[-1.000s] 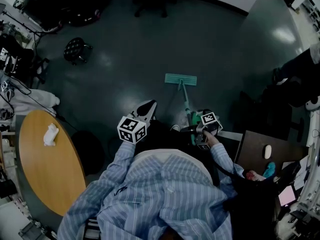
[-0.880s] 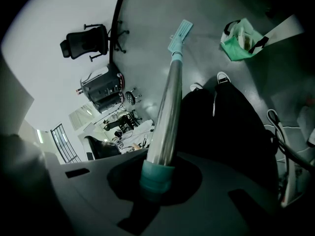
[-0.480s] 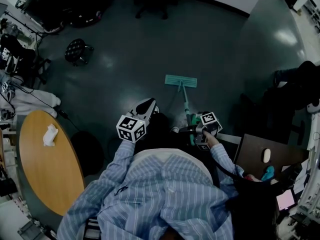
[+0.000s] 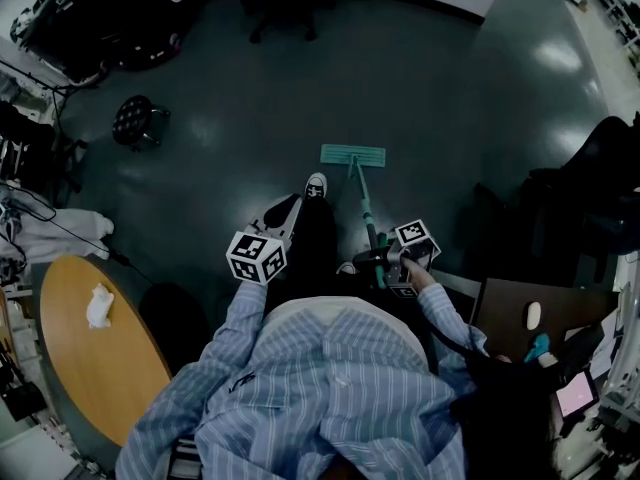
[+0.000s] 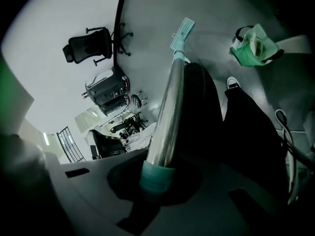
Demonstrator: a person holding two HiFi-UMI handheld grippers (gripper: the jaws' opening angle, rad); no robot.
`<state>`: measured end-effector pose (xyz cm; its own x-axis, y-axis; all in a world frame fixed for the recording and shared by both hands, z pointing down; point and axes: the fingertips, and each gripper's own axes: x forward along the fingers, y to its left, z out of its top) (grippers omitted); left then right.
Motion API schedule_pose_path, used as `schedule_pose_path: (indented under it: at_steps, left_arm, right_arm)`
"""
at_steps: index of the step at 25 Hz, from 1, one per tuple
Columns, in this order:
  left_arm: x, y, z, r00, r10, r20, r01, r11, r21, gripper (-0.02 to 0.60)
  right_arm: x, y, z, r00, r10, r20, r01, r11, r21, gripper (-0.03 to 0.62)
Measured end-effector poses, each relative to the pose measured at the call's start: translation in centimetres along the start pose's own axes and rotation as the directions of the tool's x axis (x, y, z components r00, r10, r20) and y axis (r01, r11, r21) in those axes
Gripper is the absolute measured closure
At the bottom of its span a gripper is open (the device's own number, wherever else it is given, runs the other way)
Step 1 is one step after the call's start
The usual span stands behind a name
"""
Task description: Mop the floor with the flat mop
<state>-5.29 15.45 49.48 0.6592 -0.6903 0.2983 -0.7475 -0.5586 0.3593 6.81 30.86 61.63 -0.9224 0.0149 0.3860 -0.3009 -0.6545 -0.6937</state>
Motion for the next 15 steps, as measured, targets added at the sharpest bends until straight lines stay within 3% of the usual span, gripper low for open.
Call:
schedule_pose_path:
  at_steps: [6,15]
  left_arm:
    - [5.5,4.2,2.4,0.999,-0.025,-0.035,0.024,1.0,-0.004,0.572]
    - [13.7,11.4,6.6,0.993,-0.07,-0.099,0.068,0.997,-0.024,0.572]
  right_arm:
    - [-0.4,3.8,4.8,1.0,-0.017,0.005,0.017,1.0,-0.003,0.568]
    - [-1.2,13.6,15.7,0.999,-0.006,0.037,0.005,1.0,0.018,0.568]
